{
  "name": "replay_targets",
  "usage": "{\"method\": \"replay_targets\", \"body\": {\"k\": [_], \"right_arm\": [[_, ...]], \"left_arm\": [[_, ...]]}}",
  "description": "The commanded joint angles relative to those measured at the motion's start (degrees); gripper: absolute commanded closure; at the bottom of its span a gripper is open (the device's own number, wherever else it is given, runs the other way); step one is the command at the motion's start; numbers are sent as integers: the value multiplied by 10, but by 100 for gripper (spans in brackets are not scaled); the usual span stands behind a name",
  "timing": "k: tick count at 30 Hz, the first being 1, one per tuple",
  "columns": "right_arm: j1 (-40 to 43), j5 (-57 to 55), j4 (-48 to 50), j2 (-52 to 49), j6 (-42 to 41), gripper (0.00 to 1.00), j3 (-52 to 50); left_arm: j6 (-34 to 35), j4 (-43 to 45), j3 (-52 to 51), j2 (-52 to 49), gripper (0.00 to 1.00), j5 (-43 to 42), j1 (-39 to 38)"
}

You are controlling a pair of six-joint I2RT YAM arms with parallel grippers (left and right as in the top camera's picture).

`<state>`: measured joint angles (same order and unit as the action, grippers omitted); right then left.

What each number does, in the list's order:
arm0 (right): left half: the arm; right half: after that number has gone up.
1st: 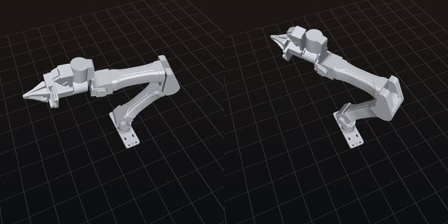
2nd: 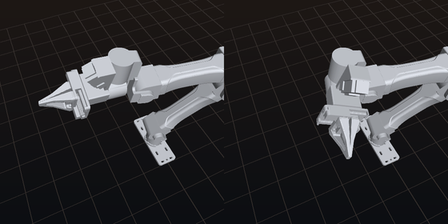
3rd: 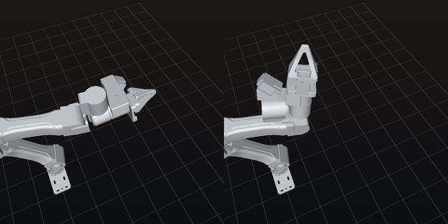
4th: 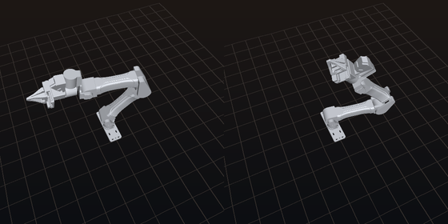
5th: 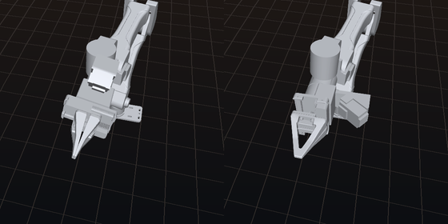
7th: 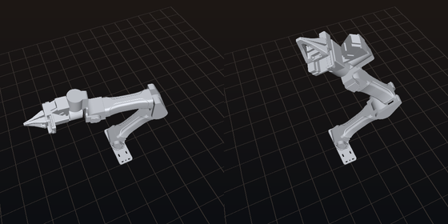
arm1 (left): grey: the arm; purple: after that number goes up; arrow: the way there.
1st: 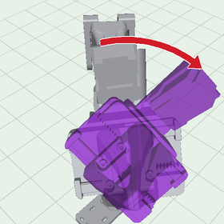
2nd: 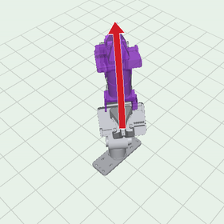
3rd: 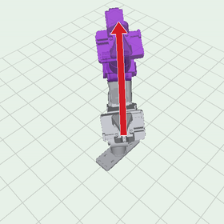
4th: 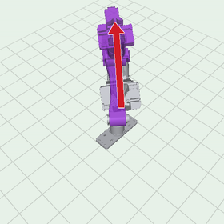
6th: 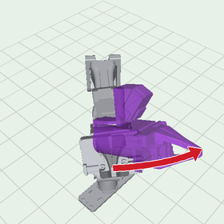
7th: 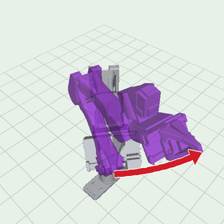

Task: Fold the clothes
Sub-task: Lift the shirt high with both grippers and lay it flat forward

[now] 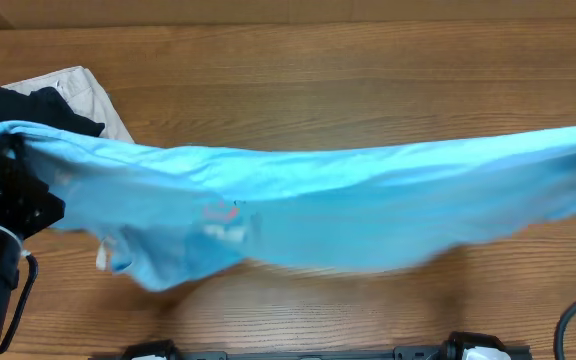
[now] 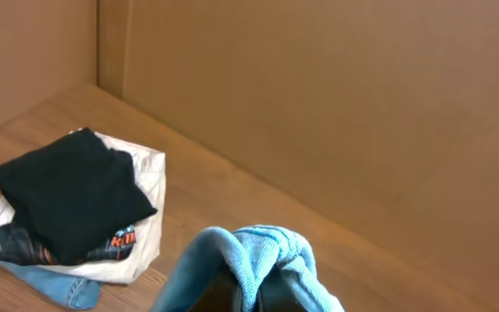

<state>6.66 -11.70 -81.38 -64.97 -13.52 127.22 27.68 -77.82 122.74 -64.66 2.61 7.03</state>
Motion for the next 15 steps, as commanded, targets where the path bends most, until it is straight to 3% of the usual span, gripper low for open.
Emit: {"method": "replay_targets", "body": {"k": [1,7,15], "right_arm": [[-2,-18,7,-59,-2,96,3],[-2,-18,9,-186,-2,96,3],[-2,-18,141,-400,2,96,3]], "left_arm": [[11,5,0,-55,96,-8,5],[1,22,0,-182,96,-62,4],[-37,250,0,-391,96,-249,1]]}}
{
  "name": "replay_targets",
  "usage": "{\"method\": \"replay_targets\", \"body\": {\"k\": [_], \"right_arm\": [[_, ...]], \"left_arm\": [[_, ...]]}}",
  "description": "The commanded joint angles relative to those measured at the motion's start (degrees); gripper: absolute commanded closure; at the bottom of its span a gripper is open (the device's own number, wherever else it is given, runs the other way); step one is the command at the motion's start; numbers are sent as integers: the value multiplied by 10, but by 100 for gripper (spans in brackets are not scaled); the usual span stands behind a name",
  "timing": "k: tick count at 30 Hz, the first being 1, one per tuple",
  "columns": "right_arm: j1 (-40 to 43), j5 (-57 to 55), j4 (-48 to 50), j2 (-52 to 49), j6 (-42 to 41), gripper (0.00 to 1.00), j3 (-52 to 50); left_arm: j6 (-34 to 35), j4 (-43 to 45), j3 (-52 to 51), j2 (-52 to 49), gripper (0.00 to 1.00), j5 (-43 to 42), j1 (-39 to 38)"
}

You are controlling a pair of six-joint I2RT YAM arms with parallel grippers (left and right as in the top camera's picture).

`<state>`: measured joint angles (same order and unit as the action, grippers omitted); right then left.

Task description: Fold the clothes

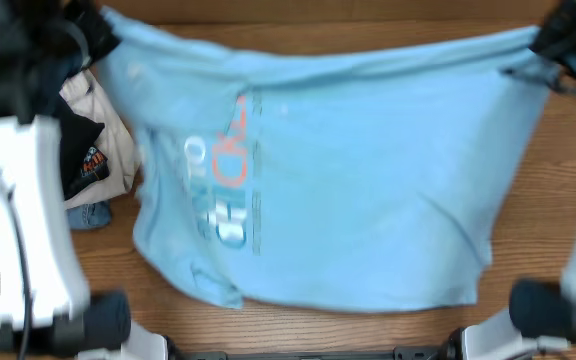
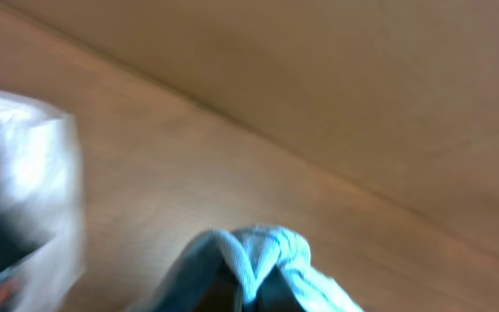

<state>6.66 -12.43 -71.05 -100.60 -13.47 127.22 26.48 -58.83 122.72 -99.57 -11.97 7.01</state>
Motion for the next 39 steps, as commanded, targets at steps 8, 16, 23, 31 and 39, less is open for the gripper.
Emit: {"method": "replay_targets", "body": {"k": [8,16,23,31,39], "right_arm": [[-1,-12,111,-40,5,96,96],[4,-45,-85,-38,49,96,164],[19,-44,-191,-56,45,96,24],[38,-40,-178,-56,33,96,-210],[96,-32,-190,-56,-3,96,-315]], "left_arm": [[17,221,120,-59,96,-207,25],[-90,-122,261,-60,96,-180,22],[-117,-332,161,-134,96,-82,-43],[-131,-375,1,-226,96,-66,-81],[-136,-380,-148,-199,96,-5,-89]]}}
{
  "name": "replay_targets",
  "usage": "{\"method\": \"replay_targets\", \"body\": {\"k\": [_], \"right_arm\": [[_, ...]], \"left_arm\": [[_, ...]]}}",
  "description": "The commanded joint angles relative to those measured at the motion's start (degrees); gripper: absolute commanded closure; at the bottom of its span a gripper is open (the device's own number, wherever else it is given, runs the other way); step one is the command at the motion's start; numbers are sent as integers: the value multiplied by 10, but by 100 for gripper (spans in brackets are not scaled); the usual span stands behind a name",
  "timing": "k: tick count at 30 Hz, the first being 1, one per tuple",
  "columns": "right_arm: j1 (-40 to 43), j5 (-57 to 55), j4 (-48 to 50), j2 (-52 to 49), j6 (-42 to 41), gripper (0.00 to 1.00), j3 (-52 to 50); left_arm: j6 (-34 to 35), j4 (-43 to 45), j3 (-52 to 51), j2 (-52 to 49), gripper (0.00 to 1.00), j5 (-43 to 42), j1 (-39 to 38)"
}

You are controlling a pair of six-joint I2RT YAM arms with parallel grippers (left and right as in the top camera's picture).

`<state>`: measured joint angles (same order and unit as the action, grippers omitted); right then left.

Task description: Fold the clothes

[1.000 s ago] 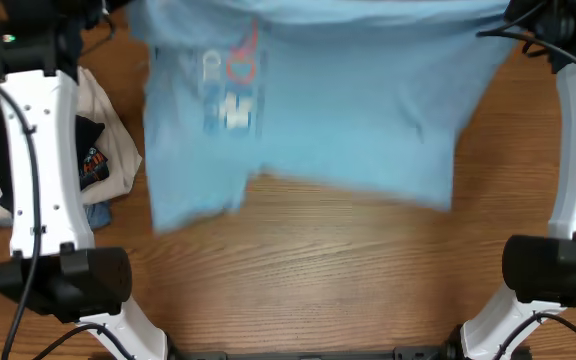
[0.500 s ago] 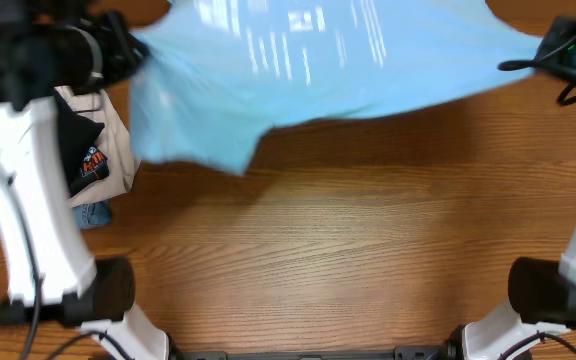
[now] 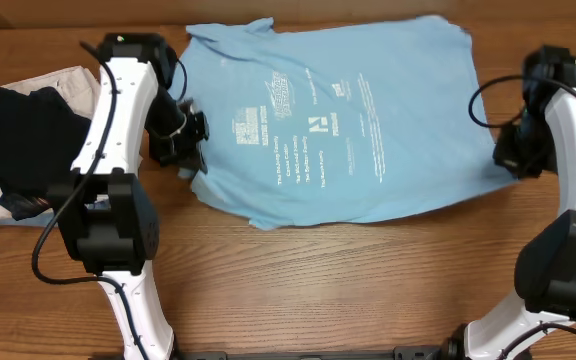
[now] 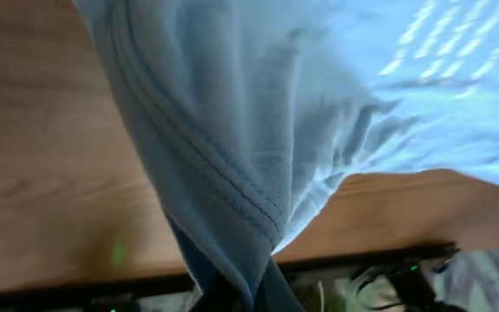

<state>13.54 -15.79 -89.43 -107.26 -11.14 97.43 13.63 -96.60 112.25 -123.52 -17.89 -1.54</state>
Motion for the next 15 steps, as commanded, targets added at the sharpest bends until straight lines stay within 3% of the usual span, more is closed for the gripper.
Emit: {"method": "replay_targets", "body": {"k": [1,15], "right_arm": [[33,9,-8,10,-26,96,-21],[54,50,9,47,-27,96,-133]], "left_arm": [[-5,-2,-57,48,96,65,-4],[24,93,-325,246,96,93,-4]]}}
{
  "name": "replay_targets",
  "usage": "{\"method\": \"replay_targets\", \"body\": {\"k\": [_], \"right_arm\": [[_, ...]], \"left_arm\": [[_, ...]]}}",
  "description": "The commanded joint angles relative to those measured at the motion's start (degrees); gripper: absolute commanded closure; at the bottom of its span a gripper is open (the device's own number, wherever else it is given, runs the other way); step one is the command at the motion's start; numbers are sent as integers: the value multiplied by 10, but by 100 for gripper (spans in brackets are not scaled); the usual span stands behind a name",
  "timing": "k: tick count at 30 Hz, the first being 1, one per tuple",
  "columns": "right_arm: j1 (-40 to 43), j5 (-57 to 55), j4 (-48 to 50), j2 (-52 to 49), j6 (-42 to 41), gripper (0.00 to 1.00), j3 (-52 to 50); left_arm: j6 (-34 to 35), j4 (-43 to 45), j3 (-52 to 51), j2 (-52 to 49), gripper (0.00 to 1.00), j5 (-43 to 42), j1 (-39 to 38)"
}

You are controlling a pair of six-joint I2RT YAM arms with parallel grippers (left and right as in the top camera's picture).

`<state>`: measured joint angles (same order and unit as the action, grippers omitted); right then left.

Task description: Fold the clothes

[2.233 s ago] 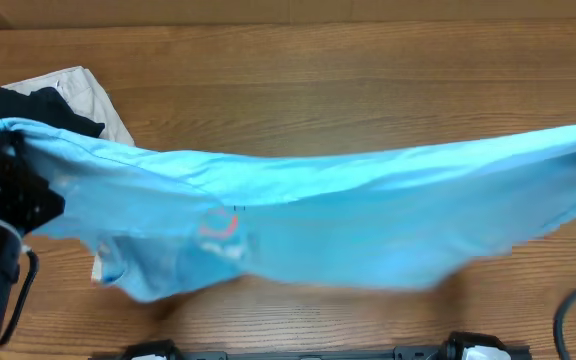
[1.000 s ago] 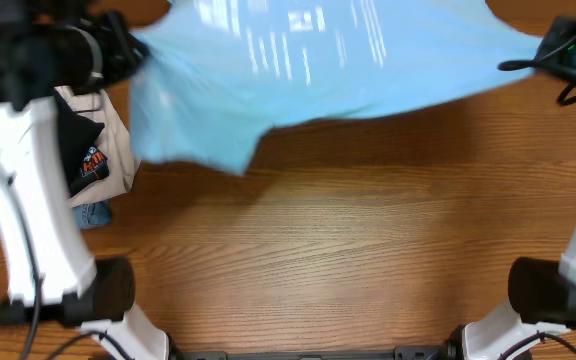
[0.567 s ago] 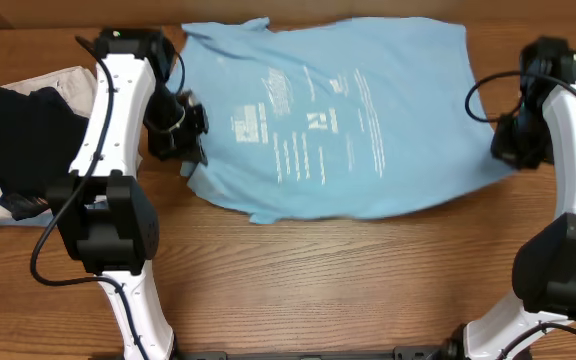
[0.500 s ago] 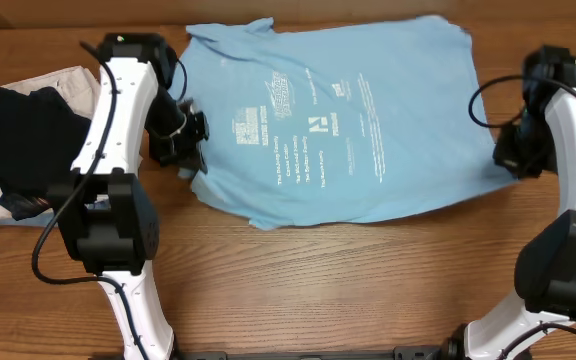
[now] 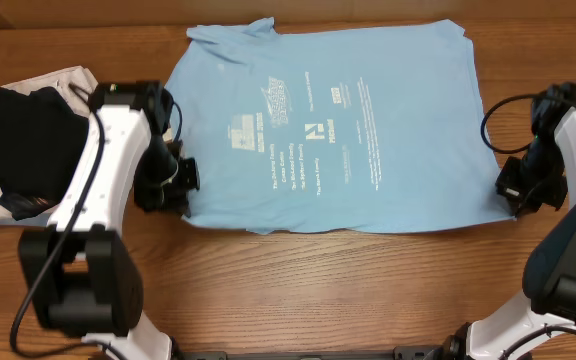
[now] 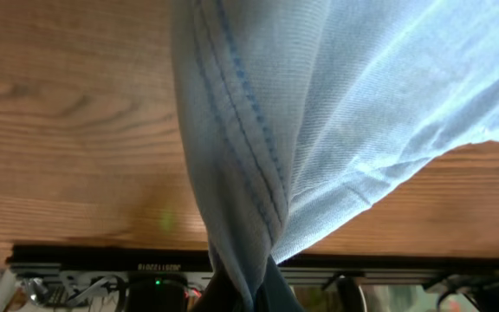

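A light blue T-shirt (image 5: 348, 130) with white print lies spread flat on the wooden table (image 5: 318, 290), collar at the far edge. My left gripper (image 5: 175, 190) sits at the shirt's near left corner, shut on the hem. In the left wrist view the stitched hem (image 6: 241, 182) runs down into the left gripper (image 6: 251, 299), twisted where it is pinched. My right gripper (image 5: 514, 193) is at the near right corner, and the corner of the cloth is drawn up to it.
A pile of folded clothes lies at the left edge: a black garment (image 5: 18, 135) on a cream one (image 5: 73, 80), with a bit of denim under them. A cardboard wall (image 5: 88, 10) runs along the back.
Both grippers have moved toward the near side of the table, still at the shirt's corners. The shirt's near edge now lies straighter and the cloth flatter.
First the shirt hung stretched between both grippers, low over the table. Then it was held up high, orange print toward the overhead camera. Later it lay on the table with white print up, collar at the far side, and it is now drawn flat.
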<state>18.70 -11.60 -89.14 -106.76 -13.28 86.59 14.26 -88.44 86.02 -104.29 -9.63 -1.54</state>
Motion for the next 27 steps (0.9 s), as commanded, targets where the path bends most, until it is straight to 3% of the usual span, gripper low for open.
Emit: {"method": "replay_targets", "body": {"k": [1,7,27], "right_arm": [[6,15,16,60,-5,96,-42],[20,27,34,166,-14,96,-83],[20,23,-8,276,-31,96,-85]], "left_arm": [[24,21,-96,78,96,11,-4],[88,50,-182,171,96,70,-2],[130,43,-184,246,96,123,20]]}}
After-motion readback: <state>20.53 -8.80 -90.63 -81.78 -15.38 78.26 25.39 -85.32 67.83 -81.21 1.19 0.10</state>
